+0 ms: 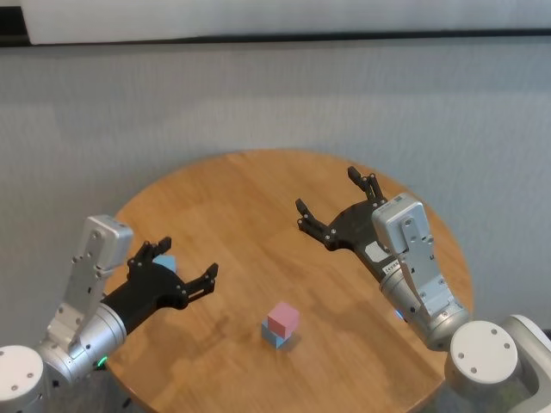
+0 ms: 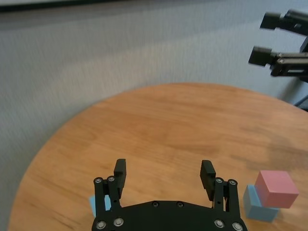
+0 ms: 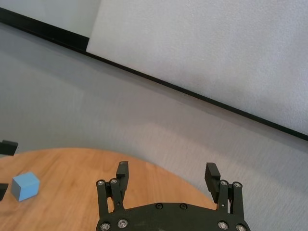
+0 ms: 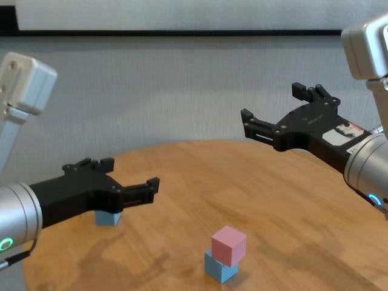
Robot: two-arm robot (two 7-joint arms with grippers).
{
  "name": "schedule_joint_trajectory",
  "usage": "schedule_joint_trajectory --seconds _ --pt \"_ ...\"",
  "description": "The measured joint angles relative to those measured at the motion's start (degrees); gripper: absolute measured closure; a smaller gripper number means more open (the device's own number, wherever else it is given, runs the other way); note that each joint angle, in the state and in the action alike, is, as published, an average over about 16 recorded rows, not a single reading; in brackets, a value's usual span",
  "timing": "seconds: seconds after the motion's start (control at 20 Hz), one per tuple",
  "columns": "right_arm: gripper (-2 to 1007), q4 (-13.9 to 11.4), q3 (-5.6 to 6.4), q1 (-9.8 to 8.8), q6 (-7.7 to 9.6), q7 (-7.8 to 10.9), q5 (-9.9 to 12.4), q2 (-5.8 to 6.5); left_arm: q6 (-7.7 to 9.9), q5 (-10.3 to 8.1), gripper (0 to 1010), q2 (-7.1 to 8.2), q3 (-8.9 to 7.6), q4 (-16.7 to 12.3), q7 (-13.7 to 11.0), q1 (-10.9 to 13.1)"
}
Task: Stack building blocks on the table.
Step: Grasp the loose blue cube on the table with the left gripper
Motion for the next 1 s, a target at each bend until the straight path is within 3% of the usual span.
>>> schedule_joint_trajectory --seconds 0.45,1.0 --pt "5 0.0 0.0 -0.03 0.01 0.0 0.0 0.02 6.0 0.8 9 -0.89 0.5 0.8 1.4 -0.6" --pt "5 0.0 -0.01 -0.04 0.01 0.0 0.0 0.02 10.76 2.33 9 -4.22 -1.05 1.6 7.0 -1.2"
